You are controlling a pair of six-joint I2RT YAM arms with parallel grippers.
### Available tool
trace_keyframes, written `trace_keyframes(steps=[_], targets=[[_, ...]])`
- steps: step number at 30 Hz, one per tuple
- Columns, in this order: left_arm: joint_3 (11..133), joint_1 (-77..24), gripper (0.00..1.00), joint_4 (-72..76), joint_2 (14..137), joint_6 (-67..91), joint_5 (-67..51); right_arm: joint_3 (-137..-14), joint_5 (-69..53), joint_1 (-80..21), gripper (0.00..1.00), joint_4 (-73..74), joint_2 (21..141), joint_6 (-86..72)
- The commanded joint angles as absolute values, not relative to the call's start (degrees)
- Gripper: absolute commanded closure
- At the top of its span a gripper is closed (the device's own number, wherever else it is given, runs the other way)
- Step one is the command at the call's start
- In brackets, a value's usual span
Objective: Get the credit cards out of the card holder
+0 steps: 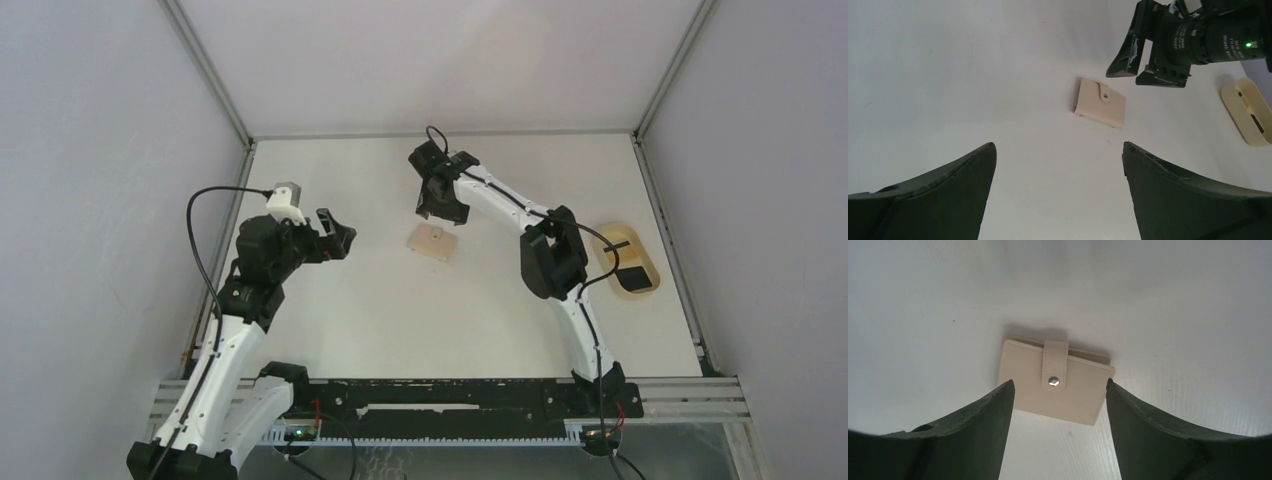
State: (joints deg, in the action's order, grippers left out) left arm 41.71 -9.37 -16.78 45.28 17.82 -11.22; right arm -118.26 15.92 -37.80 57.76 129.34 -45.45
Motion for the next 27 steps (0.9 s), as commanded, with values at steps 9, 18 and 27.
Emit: trace_keyframes(steps=[9,18,27], targets=[[40.96,-9.44,0.00,-18.42,42.46,20.80,-8.12,-124.38,14.90,-38.66,0.27,60.18,137.25,-48.85],[44.38,-9.43,0.00,-17.81,42.96,21.15,-8.44,-120.51,13.23,-38.05,0.73,55.49,137.34,-49.23],[44.37,-9.40,0.00,1.00,48.31,12.68,-13.81,-110.59,10.49,-37.69,1.00,49.30,131.39,-48.35]])
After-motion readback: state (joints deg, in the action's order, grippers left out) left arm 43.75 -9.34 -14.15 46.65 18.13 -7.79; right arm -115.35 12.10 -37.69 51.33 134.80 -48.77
